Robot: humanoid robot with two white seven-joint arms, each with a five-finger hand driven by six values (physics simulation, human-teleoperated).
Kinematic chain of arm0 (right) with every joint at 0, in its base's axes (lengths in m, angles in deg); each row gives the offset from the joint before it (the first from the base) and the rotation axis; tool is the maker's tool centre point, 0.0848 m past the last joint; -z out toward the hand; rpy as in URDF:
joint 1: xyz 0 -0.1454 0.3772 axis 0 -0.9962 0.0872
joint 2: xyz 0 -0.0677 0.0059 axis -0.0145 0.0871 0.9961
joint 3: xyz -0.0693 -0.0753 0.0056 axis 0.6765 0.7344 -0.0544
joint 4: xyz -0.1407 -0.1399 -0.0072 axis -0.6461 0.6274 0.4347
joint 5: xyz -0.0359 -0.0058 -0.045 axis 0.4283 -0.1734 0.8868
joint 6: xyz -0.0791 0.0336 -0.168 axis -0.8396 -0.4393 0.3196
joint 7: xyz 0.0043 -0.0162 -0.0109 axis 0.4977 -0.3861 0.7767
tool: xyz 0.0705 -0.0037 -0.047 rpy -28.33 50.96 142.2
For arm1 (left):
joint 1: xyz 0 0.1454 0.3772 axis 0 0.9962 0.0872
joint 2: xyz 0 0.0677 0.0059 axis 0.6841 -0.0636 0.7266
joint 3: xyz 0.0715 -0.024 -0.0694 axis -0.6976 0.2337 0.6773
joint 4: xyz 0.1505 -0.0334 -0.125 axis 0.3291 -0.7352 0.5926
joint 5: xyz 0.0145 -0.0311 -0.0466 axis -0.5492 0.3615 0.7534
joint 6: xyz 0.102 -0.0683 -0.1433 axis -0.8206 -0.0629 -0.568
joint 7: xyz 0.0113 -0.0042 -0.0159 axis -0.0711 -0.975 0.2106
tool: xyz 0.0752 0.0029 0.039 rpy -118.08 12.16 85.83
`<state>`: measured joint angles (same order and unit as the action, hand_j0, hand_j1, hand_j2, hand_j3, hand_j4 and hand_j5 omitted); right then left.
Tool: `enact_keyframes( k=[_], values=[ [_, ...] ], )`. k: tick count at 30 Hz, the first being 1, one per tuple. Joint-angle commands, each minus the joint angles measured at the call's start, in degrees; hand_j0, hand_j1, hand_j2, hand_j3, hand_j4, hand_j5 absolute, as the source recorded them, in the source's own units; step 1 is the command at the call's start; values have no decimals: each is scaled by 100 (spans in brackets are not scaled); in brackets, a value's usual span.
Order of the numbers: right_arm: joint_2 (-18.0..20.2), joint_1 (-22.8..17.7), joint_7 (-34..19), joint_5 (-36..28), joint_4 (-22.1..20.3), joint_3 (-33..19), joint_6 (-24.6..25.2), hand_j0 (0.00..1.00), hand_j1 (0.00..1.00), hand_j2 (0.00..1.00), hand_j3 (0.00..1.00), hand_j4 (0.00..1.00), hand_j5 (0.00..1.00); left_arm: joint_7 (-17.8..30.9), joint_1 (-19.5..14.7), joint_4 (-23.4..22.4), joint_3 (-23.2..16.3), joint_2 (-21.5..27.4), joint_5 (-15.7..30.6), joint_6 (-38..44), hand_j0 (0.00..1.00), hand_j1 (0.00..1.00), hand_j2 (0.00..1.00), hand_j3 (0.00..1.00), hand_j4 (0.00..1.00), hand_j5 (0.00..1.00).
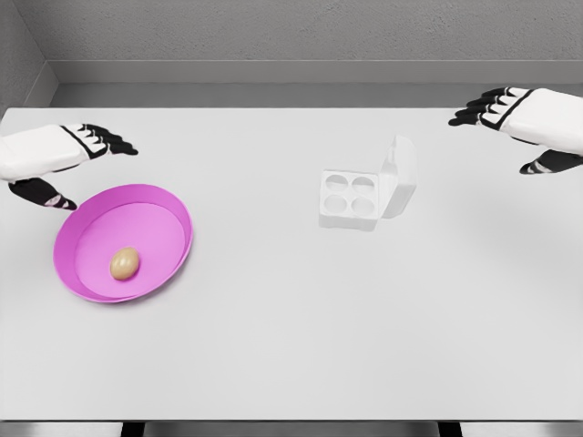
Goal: Pack egg into the box and close the box lid
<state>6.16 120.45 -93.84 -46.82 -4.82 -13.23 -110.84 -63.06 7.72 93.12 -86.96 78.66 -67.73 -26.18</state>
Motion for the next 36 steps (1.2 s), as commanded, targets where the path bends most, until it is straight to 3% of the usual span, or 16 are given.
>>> enact_keyframes(
  k=[1, 3, 5, 7, 8, 14, 16, 21, 24, 36],
  values=[
    [4, -9, 2, -25, -25, -5, 16, 100, 100, 100, 100, 100, 100, 54, 0, -11, -2, 18, 39, 8, 100, 100, 100, 100, 100, 100],
    [-5, 9, 2, -26, -42, -5, 16, 100, 100, 100, 100, 100, 100, 71, -18, -3, -2, 18, 21, 8, 100, 100, 100, 100, 100, 100],
    [12, 0, 2, -34, -60, 4, 16, 100, 100, 100, 100, 100, 100, 475, -44, 164, -2, 9, 30, 8, 100, 100, 100, 100, 100, 100],
    [30, -351, 2, -34, -51, 30, 16, 100, 100, 100, 100, 100, 100, 959, -26, 296, -99, -8, 39, 8, 100, 100, 100, 100, 100, 100],
    [39, -518, 2, -26, -25, 30, 16, 100, 100, 100, 100, 100, 100, 1187, -44, 375, -345, -35, 39, 8, 100, 100, 100, 100, 100, 100],
    [-23, -466, 2, 54, 582, 30, 16, 100, 100, 100, 100, 100, 100, 1249, -35, 446, -433, 9, 21, 8, 100, 100, 100, 100, 100, 100],
    [-137, -448, 2, 247, 626, 171, 16, 100, 100, 100, 100, 100, 100, 1550, -26, 691, -451, 27, -146, 8, 100, 100, 100, 100, 100, 100],
    [-629, -308, 2, 950, 775, 179, 16, 100, 100, 100, 100, 100, 100, 1550, -9, 938, -503, 1, -146, 8, 100, 100, 100, 100, 100, 100],
    [-770, -193, 2, 985, 951, 179, 16, 100, 100, 100, 100, 100, 100, 1550, -9, 999, -512, 1, -146, 8, 100, 100, 100, 100, 100, 100],
    [-805, -167, 2, 1073, 1030, 311, 16, 100, 100, 100, 100, 100, 100, 1550, 17, 947, -609, -131, -234, 8, 100, 100, 100, 100, 100, 100]
  ],
)
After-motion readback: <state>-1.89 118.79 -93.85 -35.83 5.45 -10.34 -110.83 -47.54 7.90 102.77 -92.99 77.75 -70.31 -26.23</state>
